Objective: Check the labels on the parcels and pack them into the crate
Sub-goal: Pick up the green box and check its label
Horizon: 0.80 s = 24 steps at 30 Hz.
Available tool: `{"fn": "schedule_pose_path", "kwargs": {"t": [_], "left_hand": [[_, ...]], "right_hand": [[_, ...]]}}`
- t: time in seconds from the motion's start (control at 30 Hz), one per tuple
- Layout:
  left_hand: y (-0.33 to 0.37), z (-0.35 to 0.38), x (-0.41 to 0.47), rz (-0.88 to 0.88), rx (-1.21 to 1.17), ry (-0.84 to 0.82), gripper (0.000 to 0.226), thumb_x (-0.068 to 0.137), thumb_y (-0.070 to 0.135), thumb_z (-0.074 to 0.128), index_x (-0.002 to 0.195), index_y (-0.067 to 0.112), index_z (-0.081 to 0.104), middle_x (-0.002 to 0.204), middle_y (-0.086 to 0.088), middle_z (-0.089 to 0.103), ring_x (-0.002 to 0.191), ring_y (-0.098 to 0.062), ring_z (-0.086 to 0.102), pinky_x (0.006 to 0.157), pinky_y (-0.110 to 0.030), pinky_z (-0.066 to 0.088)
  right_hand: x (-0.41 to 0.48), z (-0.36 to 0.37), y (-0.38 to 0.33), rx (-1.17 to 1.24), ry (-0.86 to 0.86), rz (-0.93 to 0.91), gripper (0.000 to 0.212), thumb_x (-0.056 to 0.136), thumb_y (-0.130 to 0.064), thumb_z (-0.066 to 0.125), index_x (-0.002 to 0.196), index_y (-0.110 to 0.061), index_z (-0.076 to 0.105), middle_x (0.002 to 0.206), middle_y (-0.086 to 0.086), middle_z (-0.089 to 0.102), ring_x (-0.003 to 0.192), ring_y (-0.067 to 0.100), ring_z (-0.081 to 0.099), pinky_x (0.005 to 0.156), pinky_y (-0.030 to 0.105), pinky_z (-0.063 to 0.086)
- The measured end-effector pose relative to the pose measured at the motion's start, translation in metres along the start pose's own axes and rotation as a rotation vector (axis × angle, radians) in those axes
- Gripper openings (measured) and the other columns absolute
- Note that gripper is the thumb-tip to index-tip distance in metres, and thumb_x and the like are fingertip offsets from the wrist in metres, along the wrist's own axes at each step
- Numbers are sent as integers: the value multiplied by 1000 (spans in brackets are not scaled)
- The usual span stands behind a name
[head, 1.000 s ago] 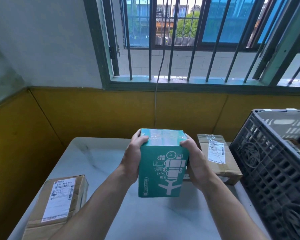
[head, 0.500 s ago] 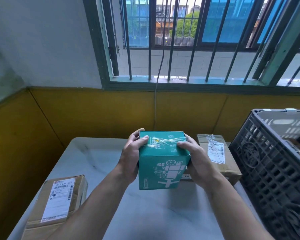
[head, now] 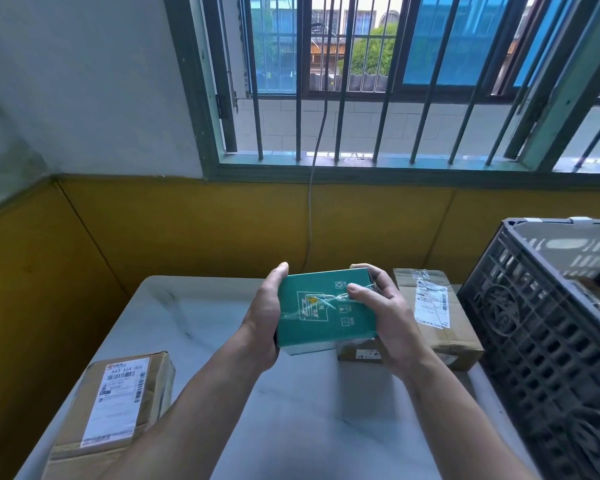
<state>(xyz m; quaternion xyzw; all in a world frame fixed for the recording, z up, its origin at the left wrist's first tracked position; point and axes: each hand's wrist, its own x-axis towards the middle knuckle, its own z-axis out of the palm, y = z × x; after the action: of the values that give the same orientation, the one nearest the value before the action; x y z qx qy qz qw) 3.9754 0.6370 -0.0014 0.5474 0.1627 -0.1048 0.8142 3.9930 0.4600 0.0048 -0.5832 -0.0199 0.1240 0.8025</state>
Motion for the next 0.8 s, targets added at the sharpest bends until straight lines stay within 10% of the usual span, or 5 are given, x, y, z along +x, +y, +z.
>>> {"fn": "schedule_pose_path", "kwargs": {"t": [0.13, 0.23, 0.47, 0.67, 0.8], "left_hand": [[-7, 0, -2, 53, 71, 78, 57, 96, 60, 44, 122, 15, 66, 108, -18, 75, 91, -32, 76, 70, -39, 61], [-12, 1, -6, 199, 129, 75, 70, 83, 59, 46, 151, 43, 38, 123, -8, 68, 106, -27, 73, 80, -45, 62], [-14, -3, -7, 250, 196, 42, 74, 86, 55, 46, 156, 48, 22, 130, -4, 62, 109, -26, 72, 79, -39, 63], [-14, -9, -3, 155, 188, -28, 25, 84, 35, 51, 109, 42, 52, 99, 8, 78, 88, -12, 77, 66, -27, 61], [-10, -9, -4, 103, 352, -57, 44, 77, 34, 50, 120, 24, 57, 108, 4, 77, 99, -16, 75, 77, -31, 56]], "right_hand": [[1, 0, 3, -63, 28, 19, 14, 94, -27, 66, 107, -24, 62, 94, 5, 65, 76, 22, 66, 56, 30, 54], [5, 0, 5, -114, 47, 97, 25, 96, -52, 56, 111, -33, 63, 81, -2, 70, 72, 17, 70, 59, 32, 58], [9, -3, 14, -99, 40, 199, 21, 95, -58, 54, 104, -42, 65, 107, 3, 73, 95, 22, 72, 90, 49, 56], [4, -1, 15, -196, 76, 98, 39, 100, -50, 51, 138, -44, 48, 103, -5, 75, 76, 7, 74, 55, 21, 55], [2, 2, 12, -186, 93, 70, 39, 101, -55, 44, 130, -35, 60, 99, -5, 76, 80, 12, 76, 60, 23, 56]]}}
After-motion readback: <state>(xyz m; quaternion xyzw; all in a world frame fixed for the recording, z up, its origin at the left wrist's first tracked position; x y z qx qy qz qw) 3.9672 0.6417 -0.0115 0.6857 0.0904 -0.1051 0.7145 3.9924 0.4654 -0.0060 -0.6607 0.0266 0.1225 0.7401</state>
